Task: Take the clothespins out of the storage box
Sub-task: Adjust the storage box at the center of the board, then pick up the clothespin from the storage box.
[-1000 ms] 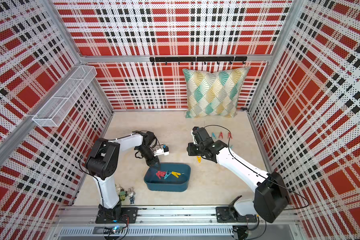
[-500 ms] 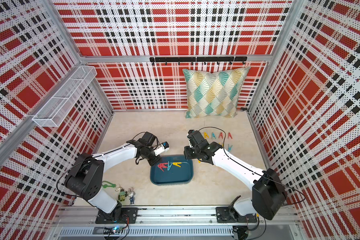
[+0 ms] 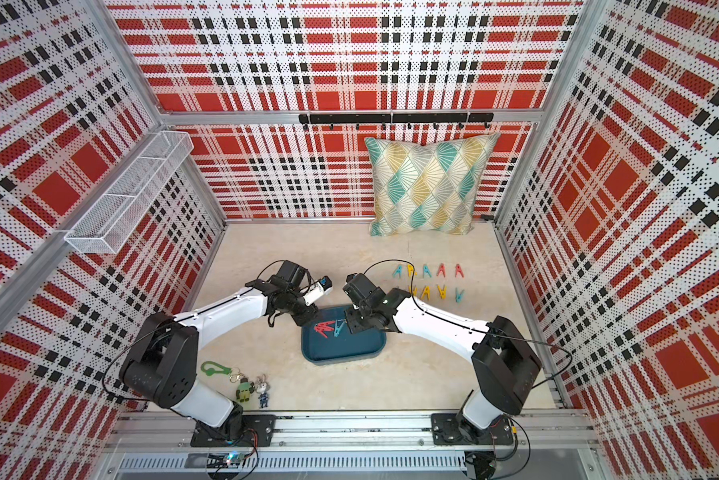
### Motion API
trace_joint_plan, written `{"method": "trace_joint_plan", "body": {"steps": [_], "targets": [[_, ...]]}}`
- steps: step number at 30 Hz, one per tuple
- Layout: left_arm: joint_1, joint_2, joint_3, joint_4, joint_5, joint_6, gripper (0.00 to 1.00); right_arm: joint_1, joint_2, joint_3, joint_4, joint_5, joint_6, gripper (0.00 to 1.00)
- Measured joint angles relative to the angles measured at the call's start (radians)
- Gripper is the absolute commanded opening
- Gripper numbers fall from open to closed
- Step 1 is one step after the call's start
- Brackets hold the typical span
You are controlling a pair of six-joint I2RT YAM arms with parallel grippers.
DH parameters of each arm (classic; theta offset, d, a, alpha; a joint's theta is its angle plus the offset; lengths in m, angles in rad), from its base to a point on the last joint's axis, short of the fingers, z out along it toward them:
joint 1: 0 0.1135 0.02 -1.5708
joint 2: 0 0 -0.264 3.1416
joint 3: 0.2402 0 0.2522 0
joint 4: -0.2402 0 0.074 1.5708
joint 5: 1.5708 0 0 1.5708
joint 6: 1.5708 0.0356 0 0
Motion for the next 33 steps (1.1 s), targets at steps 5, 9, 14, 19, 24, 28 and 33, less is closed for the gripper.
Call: {"method": "trace_joint_plan", "body": {"steps": [5,9,14,19,24,28,33], "targets": [[0.094,-0.057,0.001,-0.003,0.032,-0.001,0.64,0.0,0.041,0.007,-0.01,-0.005,-0.041,0.34],[0.199,-0.174,-0.055,0.074,0.032,-0.042,0.71,0.0,0.105,0.034,-0.032,0.013,-0.064,0.33],[0.333,-0.292,-0.16,0.167,0.058,-0.127,0.73,0.0,0.158,0.066,-0.055,0.019,-0.092,0.33],[0.38,-0.307,-0.179,0.201,0.085,-0.161,0.74,0.0,0.219,0.115,-0.068,0.027,-0.116,0.32],[0.384,-0.301,-0.185,0.222,0.111,-0.176,0.74,0.0,0.27,0.137,-0.08,0.042,-0.131,0.32],[0.374,-0.287,-0.191,0.224,0.119,-0.179,0.75,0.0,0.299,0.15,-0.087,0.056,-0.145,0.32],[0.357,-0.28,-0.194,0.225,0.119,-0.179,0.75,0.0,0.325,0.165,-0.087,0.066,-0.151,0.32]]}}
